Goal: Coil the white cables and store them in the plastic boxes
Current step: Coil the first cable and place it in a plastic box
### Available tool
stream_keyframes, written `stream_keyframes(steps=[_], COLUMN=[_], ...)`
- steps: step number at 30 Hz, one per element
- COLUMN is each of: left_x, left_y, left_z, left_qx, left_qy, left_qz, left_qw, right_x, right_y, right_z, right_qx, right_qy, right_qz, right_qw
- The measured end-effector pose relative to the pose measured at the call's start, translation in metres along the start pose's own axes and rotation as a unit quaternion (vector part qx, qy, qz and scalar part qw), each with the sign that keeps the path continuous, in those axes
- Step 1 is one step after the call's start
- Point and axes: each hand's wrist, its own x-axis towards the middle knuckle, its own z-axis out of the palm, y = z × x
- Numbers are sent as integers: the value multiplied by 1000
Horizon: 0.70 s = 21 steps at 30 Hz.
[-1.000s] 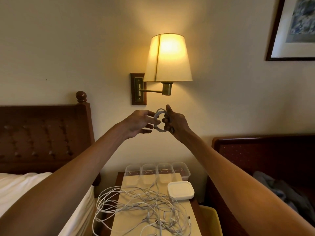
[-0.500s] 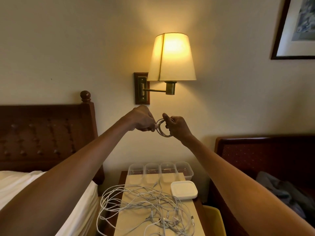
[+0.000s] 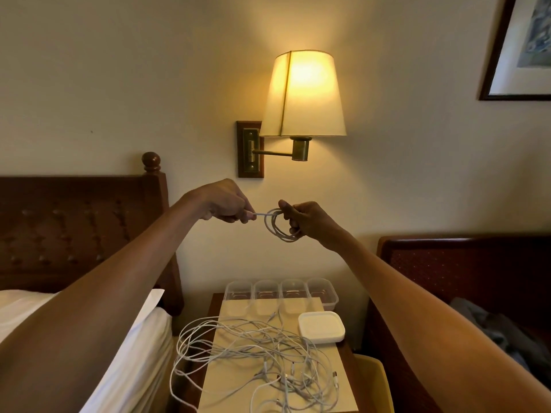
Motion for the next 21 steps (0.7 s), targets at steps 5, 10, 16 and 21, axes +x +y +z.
stream_keyframes(steps=[5,10,16,21], left_x=[2,5,12,13], left_y=[-13,-27,-39,-36], left_z=[9,16,23,37], left_qx=[63,133,149,-203], left_qy=[124,193,205,159], left_qz=[65,123,110,75], left_qw=[988,964,961,963], right_x=[2,3,5,8], right_y=[1,6,-9,-24], right_z=[-7,-11,5,15], right_qx=[-5,-14,67,208], right_qy=[5,21,-9,5], right_qz=[49,58,19,19], right_qw=[999,998,998,978])
